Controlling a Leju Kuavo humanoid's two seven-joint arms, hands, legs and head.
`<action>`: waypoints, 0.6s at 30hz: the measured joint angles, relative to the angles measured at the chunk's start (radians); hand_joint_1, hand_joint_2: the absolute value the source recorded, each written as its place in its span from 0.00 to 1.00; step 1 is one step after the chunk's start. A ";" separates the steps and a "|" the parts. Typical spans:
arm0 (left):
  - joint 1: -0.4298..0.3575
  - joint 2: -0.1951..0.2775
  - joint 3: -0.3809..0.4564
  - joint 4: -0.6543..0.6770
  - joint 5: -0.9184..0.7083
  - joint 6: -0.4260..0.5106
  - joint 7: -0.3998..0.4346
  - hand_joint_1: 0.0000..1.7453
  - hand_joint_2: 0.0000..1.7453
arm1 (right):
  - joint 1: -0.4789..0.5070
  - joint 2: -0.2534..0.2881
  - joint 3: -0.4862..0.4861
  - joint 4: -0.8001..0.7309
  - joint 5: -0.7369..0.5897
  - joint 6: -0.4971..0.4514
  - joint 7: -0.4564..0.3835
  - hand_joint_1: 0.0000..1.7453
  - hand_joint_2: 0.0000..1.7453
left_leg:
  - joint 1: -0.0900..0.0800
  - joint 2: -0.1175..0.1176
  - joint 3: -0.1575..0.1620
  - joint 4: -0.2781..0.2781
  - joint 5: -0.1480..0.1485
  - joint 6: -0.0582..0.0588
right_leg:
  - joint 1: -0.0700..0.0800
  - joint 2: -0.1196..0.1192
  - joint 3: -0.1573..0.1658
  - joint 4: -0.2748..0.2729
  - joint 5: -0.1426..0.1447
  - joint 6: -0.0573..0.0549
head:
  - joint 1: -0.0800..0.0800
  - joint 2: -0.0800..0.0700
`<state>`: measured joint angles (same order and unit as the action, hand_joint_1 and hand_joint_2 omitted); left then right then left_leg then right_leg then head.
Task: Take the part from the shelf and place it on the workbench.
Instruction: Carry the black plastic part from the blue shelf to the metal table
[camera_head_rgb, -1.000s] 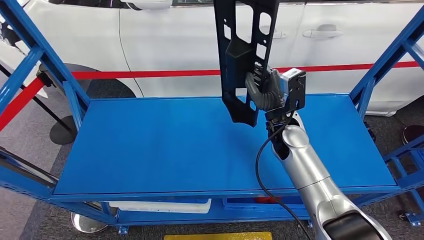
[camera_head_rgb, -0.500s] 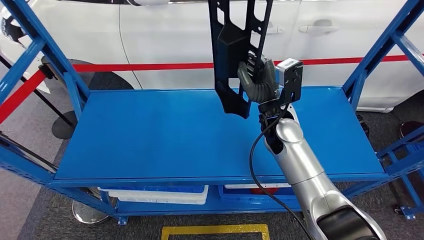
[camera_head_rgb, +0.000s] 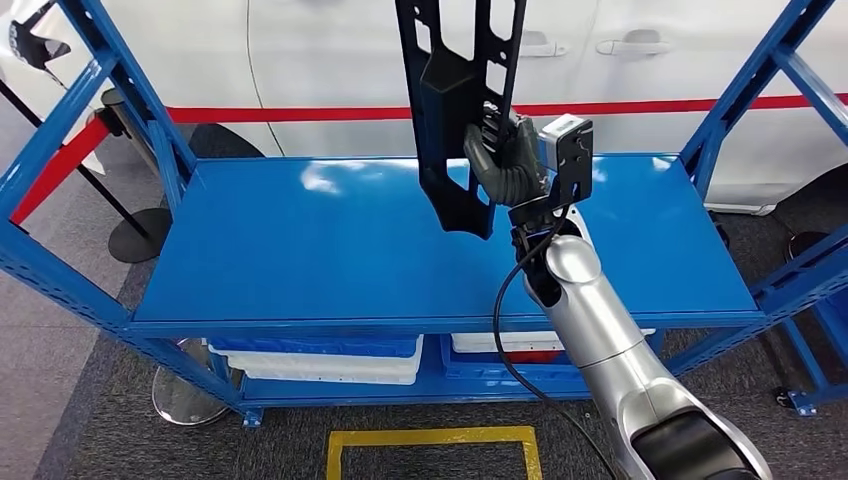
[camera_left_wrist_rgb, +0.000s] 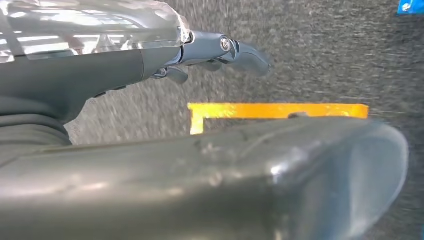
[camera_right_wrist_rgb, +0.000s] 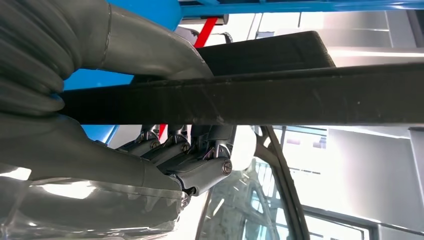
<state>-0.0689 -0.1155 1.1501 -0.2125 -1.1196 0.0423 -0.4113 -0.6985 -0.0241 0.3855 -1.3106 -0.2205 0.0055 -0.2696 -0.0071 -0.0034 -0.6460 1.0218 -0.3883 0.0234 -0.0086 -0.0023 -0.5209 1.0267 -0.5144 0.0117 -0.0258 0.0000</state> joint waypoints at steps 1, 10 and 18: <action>0.000 0.000 0.000 0.000 -0.002 0.003 0.000 0.00 0.00 | -0.002 0.000 0.001 0.000 0.000 -0.001 0.000 1.00 1.00 | -0.001 0.001 -0.002 0.000 0.000 -0.002 | 0.001 0.000 0.004 -0.015 -0.002 0.000 | 0.000 0.000; 0.000 0.004 0.000 0.000 0.003 -0.025 -0.052 0.00 0.00 | -0.006 0.000 0.004 0.008 0.000 -0.003 0.000 1.00 1.00 | 0.003 0.001 -0.011 -0.018 0.035 -0.015 | 0.005 0.001 -0.016 -0.019 0.021 -0.011 | -0.001 0.000; 0.000 0.008 0.000 0.000 -0.002 -0.028 -0.036 0.00 0.00 | -0.007 0.005 0.006 0.010 -0.001 -0.002 -0.001 1.00 1.00 | -0.001 0.000 -0.016 -0.019 0.040 -0.006 | 0.000 0.001 -0.020 -0.023 0.029 -0.002 | -0.001 0.000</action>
<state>-0.0690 -0.1077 1.1498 -0.2128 -1.1213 0.0141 -0.4473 -0.7051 -0.0187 0.3915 -1.3005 -0.2218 0.0035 -0.2705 -0.0077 -0.0031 -0.6622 1.0024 -0.3484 0.0177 -0.0082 -0.0015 -0.5410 1.0035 -0.4850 0.0094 -0.0269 0.0000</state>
